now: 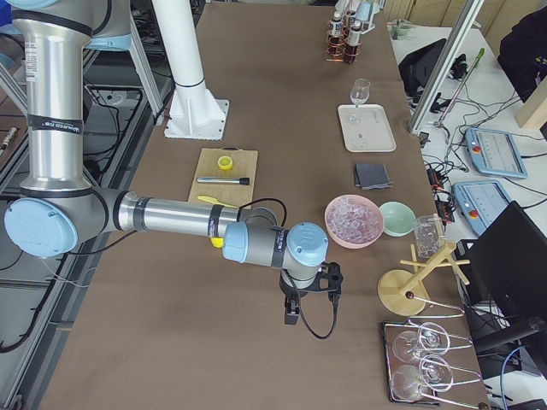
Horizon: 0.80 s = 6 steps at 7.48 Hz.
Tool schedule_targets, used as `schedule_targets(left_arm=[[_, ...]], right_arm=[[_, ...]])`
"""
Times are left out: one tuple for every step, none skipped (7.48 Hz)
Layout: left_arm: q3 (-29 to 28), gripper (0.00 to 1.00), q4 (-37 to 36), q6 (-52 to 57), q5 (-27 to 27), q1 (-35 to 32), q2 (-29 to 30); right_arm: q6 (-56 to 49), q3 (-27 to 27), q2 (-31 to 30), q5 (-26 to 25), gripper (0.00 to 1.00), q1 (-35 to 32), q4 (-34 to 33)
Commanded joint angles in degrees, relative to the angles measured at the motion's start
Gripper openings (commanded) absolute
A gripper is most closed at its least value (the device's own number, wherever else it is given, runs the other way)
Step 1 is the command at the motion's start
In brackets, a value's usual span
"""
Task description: Take tea from basket to plate
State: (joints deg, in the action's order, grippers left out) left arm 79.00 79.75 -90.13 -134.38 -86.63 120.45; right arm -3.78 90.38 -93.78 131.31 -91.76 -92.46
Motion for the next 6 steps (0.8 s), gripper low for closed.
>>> schedule_targets(left_arm=[[0.5, 0.99, 0.3, -5.0, -0.2, 2.1, 0.2], [0.4, 0.99, 0.6, -10.5, -1.1, 3.2, 0.3], [0.7, 0.99, 2.3, -13.3, -1.4, 3.6, -0.4], [1.2, 0.99, 2.6, -13.4, -1.4, 4.2, -1.1], [1.2, 0.99, 1.6, -13.6, -1.4, 4.1, -1.1], [1.1, 0.94, 1.6, -13.7, -2.8, 3.9, -1.5]], right_arm=[[0.1, 0.0, 0.0, 0.0, 1.0, 0.0, 0.0], [0.1, 0.0, 0.0, 0.0, 1.0, 0.0, 0.0], [0.1, 0.0, 0.0, 0.0, 1.0, 0.0, 0.0], [0.1, 0.0, 0.0, 0.0, 1.0, 0.0, 0.0], [0.1, 0.0, 0.0, 0.0, 1.0, 0.0, 0.0], [0.1, 0.0, 0.0, 0.0, 1.0, 0.0, 0.0]])
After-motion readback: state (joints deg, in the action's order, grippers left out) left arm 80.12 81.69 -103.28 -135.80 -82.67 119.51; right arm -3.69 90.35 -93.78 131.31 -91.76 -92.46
